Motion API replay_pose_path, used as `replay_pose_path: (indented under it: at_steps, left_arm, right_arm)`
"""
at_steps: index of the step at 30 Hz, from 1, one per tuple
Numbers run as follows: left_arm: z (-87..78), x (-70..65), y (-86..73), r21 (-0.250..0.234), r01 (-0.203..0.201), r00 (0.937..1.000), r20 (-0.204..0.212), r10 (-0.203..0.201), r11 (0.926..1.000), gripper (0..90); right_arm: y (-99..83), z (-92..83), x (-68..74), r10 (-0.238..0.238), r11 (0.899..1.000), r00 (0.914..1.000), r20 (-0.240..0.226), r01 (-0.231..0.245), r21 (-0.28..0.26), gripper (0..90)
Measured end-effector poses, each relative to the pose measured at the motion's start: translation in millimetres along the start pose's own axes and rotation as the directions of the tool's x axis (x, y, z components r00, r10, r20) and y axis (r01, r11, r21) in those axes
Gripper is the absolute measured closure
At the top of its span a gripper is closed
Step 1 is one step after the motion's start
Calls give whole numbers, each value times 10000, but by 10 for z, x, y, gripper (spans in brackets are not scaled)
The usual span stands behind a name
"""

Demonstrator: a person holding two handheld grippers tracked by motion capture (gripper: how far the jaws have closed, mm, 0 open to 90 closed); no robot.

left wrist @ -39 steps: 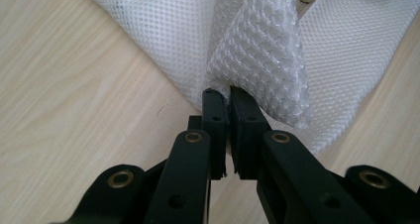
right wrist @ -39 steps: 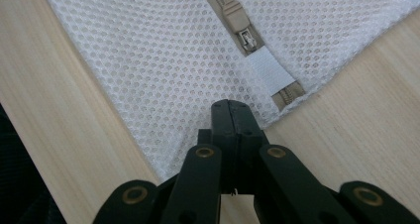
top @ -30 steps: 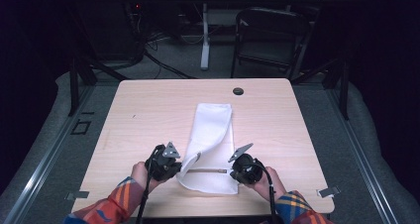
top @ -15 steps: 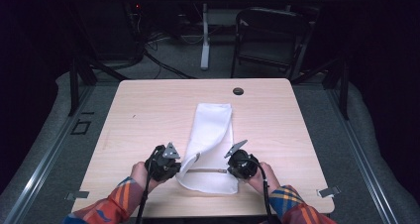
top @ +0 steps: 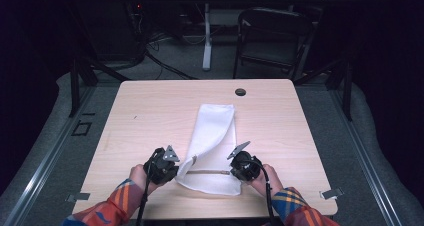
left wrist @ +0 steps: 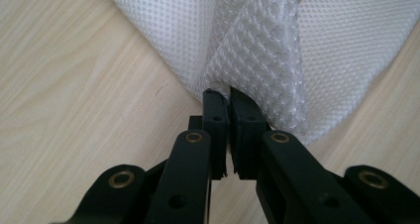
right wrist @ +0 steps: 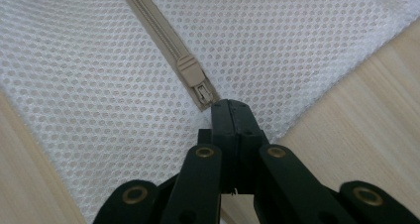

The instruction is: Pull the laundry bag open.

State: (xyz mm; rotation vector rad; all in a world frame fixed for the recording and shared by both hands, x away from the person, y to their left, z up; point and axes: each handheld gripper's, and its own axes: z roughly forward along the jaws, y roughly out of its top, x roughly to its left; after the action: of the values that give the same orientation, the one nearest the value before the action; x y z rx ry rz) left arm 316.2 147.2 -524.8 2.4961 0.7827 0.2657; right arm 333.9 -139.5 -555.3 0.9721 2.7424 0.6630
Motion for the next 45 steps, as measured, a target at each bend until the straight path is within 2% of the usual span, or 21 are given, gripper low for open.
replay_pose_path:
  at_steps: [19, 22, 26, 27, 30, 45]
  left_arm:
    - [-17, 62, -110, 411, 177, 9998, 110, -182, 9990, 861]
    - [-19, 73, -126, 507, 213, 9995, 240, -225, 9985, 860]
    - [-21, 67, -133, 510, 208, 9997, 144, -216, 9985, 860]
    - [-22, 67, -134, 521, 205, 9996, 165, -214, 9984, 860]
    - [-19, 67, -138, 594, 191, 9996, 194, -203, 9981, 860]
    - [-6, 89, -154, 790, 352, 9988, 326, -379, 9963, 858]
  right_arm:
    - [-13, -2, -23, 126, 9999, 9999, -44, -126, -67, 900]
    - [-13, -3, -24, 141, 9999, 9999, -24, -141, -50, 900]
    - [-17, 0, -23, 215, 9997, 9998, -48, -216, -124, 900]
    - [-13, -9, -33, 140, 9999, 9999, -62, -140, 13, 900]
    - [-21, -1, -39, 218, 9997, 9997, -74, -219, -147, 900]
    - [-22, -4, -54, 228, 9997, 9997, 8, -228, -121, 900]
